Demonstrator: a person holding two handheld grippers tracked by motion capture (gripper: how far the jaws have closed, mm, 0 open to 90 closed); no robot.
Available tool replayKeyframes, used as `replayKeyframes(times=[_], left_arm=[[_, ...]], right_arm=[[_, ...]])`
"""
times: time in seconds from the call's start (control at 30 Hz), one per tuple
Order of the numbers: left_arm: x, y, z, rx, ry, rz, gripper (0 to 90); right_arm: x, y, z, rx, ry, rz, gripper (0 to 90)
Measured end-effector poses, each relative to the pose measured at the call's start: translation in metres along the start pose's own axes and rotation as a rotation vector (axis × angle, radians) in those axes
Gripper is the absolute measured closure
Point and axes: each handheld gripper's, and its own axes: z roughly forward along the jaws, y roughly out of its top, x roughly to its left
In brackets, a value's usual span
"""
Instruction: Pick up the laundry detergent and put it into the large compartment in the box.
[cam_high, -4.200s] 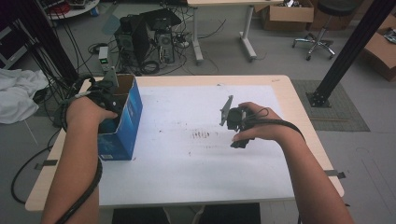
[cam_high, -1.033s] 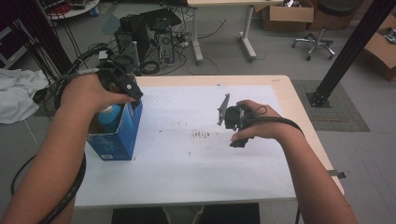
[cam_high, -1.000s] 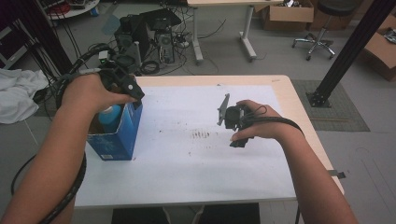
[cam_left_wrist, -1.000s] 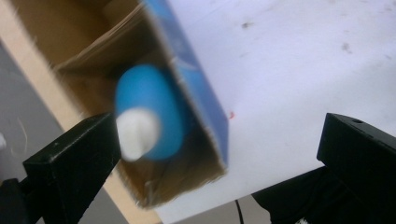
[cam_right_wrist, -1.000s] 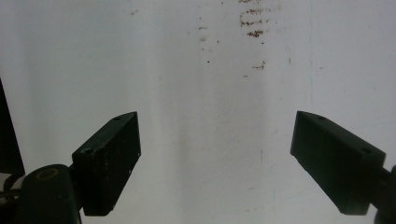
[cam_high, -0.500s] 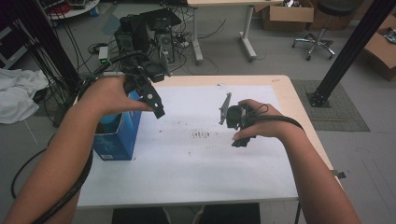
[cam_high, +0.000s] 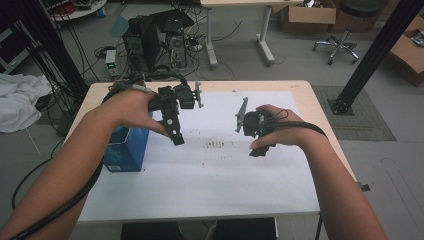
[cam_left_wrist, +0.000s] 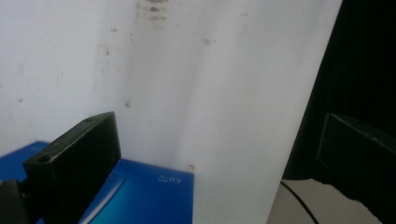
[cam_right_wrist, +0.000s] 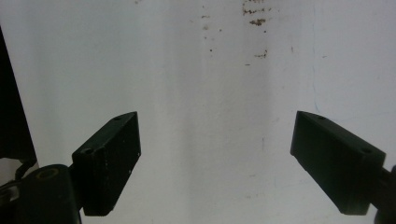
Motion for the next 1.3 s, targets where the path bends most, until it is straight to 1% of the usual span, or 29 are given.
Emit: replayKeyframes(times=[0.03,0.07,0.13,0.23,0.3,0.4,0.57,0.77,1.07,1.3], left_arm=[[-0.002,0.001,0.003,0.003,-0.006,0.024,0.1],[-0.005,0.002,0.005,0.009,-0.004,0.052,0.1],[-0.007,0.003,0.008,0.016,-0.013,0.087,0.1],[-0.009,0.005,0.014,0.028,-0.026,0.105,0.1],[-0.009,0.006,0.017,0.026,-0.038,0.111,0.1],[-0.008,0.008,0.021,0.036,-0.043,0.122,0.1],[-0.005,0.011,0.025,0.053,-0.045,0.123,0.1],[-0.004,0.014,0.025,0.037,-0.052,0.132,0.1],[-0.002,0.010,0.024,0.017,-0.060,0.125,0.1],[-0.002,0.006,0.024,0.023,-0.056,0.116,0.1]], right_arm=[[0.001,0.000,0.000,-0.001,0.003,0.000,16.1],[0.001,0.000,0.000,0.003,0.005,-0.001,16.1],[0.001,0.000,0.000,0.008,0.008,-0.004,16.1],[0.000,-0.002,0.000,0.013,0.011,-0.006,16.1],[-0.001,-0.002,0.000,0.014,0.013,-0.007,16.1],[-0.002,-0.003,0.000,0.013,0.015,-0.008,16.1],[-0.004,-0.003,0.002,0.015,0.021,-0.012,16.1],[-0.004,-0.003,0.002,0.017,0.022,-0.012,16.1],[-0.004,-0.002,0.004,0.024,0.025,-0.016,16.1],[-0.004,0.000,0.004,0.024,0.023,-0.018,16.1]])
